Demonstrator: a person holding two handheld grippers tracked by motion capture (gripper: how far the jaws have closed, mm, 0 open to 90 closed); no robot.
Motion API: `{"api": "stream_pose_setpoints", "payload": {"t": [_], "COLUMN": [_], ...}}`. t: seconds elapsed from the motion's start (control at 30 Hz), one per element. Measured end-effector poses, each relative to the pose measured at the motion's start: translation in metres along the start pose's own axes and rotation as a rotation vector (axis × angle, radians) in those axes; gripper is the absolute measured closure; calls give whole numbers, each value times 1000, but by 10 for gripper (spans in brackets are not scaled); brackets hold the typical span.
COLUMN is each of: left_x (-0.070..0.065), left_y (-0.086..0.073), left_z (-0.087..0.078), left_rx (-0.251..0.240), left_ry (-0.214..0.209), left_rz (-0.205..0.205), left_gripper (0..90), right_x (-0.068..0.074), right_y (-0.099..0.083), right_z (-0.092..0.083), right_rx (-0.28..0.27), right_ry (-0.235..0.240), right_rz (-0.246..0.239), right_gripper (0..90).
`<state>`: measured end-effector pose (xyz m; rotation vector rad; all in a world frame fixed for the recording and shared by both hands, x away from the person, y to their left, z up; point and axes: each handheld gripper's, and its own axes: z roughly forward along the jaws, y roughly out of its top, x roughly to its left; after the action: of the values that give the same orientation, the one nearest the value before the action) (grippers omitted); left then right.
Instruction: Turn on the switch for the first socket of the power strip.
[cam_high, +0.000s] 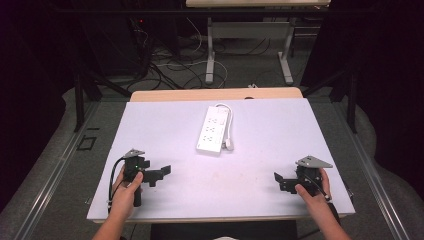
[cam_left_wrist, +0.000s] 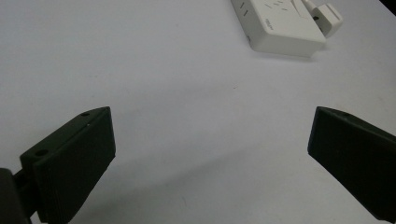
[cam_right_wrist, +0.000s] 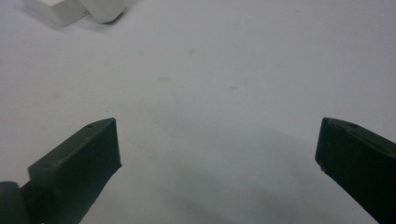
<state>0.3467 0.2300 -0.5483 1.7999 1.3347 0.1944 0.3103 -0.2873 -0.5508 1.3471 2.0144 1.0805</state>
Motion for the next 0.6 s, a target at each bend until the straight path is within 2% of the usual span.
{"api": "stream_pose_setpoints", "payload": {"t": [0.37, 0.47, 0.5, 0.6], "left_x": [4, 4, 4, 5], "left_y": [-5, -4, -5, -6], "left_z": [5, 4, 5, 4], "left_rx": [-1, 24, 8, 8], "left_ry": [7, 1, 9, 16], "left_rz": [-13, -5, -4, -9], "left_gripper": [14, 17, 17, 17], "right_x": [-2, -2, -3, -3], "right_y": [-1, -2, -2, -1], "right_z": [1, 2, 3, 4], "right_rx": [9, 13, 15, 14], "right_ry": [6, 5, 5, 7], "right_rz": [2, 1, 1, 1], "right_gripper": [0, 0, 0, 0]}}
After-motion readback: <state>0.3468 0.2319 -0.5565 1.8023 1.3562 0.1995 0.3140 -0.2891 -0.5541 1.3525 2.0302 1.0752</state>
